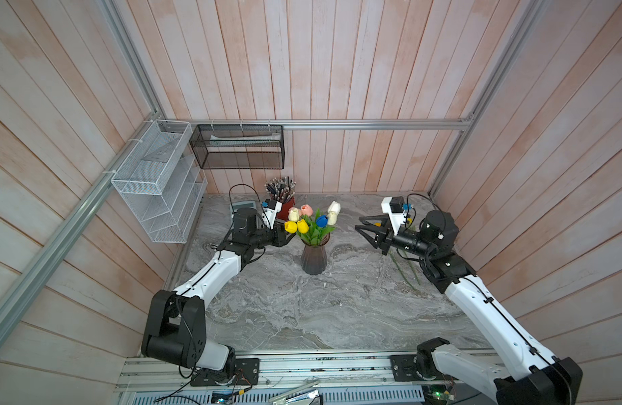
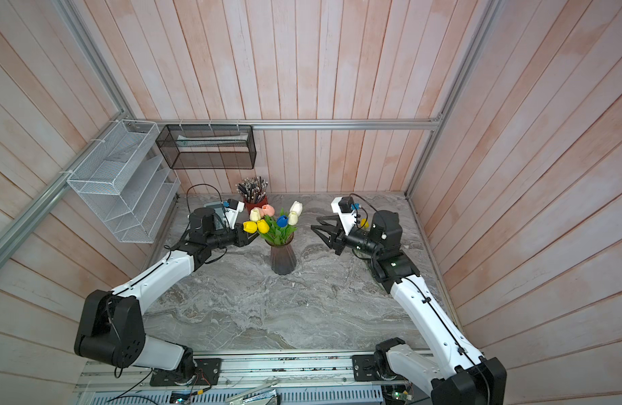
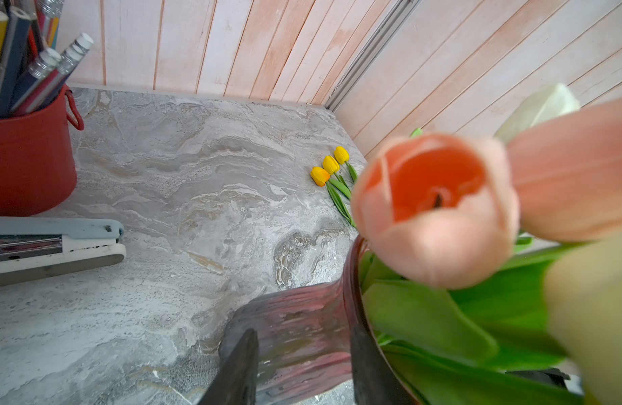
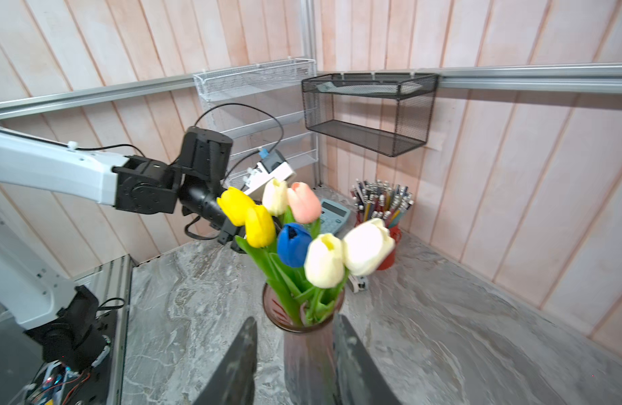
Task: Pick out yellow flowers from the vase
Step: Pick up the flower from the vase.
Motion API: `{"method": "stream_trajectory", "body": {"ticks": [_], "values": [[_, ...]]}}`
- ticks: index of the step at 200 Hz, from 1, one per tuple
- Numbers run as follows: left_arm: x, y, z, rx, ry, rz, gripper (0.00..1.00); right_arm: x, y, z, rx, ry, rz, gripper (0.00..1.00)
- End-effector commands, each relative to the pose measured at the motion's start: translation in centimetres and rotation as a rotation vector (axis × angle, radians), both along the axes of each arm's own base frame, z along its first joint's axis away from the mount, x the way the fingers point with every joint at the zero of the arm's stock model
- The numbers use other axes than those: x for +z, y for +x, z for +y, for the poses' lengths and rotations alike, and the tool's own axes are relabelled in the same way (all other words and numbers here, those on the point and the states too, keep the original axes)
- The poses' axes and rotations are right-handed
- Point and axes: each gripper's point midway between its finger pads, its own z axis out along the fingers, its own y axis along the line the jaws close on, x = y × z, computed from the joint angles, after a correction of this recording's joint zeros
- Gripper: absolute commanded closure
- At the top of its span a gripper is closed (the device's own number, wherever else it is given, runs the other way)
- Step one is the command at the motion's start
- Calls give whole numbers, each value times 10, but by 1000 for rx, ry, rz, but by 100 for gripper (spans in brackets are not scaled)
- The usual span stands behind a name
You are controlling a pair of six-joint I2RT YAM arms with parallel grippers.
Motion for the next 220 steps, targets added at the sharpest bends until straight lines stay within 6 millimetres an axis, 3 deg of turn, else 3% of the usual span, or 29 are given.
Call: {"method": "stream_trajectory", "body": {"ticks": [1,26,102,141,220], "values": [[6,4,0,-5,5,-18,56,8,-14,22,35,14,-34,66],[7,4,0,-5,4,-19,56,0,-23,49,51,-9,-34,70],[7,4,0,-7,5,-18,56,-44,0,103,-26,-139,11,82],[9,2,-1,-15,4,-25,56,-61,20,111,-115,-189,19,85],[12,-5,-7,-62,-9,-35,56,-76,35,126,-133,-212,24,84]]}}
